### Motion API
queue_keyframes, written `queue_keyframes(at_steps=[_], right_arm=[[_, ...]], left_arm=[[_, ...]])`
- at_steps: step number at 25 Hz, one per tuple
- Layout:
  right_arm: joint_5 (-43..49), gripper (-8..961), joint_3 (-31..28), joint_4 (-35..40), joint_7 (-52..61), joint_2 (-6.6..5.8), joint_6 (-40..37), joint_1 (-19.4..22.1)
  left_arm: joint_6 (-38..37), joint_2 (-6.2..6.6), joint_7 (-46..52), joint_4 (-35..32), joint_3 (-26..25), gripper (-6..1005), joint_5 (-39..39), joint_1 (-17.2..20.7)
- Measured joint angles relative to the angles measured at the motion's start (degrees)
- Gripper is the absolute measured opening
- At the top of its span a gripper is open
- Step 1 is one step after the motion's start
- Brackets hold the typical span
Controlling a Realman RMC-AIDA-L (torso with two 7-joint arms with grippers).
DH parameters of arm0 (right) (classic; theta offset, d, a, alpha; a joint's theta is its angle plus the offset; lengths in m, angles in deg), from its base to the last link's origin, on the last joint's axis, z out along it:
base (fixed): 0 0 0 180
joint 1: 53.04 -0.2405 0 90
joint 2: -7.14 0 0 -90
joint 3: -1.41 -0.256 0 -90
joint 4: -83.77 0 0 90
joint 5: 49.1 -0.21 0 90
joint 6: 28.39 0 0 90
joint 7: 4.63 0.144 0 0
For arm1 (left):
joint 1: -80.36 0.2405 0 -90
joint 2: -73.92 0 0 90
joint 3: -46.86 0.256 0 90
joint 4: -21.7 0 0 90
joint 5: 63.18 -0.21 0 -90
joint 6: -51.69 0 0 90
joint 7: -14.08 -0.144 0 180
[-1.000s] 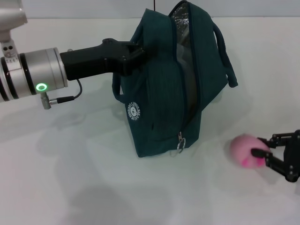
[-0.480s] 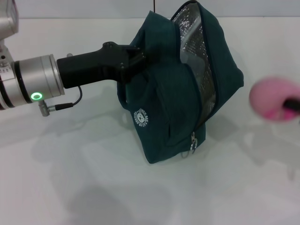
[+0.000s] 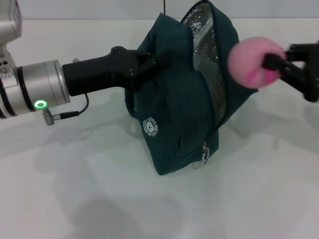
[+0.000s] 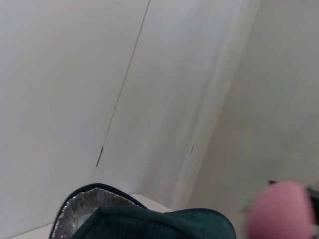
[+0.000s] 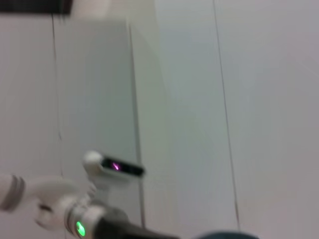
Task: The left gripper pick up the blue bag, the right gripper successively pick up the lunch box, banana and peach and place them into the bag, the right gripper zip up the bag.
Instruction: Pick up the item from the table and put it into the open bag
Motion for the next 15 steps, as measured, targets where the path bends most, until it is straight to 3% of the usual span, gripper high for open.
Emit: queue_keyframes(at_steps=[7,15], right_arm=[[0.77,100,13.2,13.13,9.12,0.06,11.2,0.6],[-1.94,106,18.07,19.57,11.42,0.41,12.49,1.46]], left_arm=[[-0.01,0.04,-1.0,0.93,-0.04,33,-0.01,-0.3],[0.06,0.08,-1.92,0.95,-0.01,33,-0.07,-0.39]])
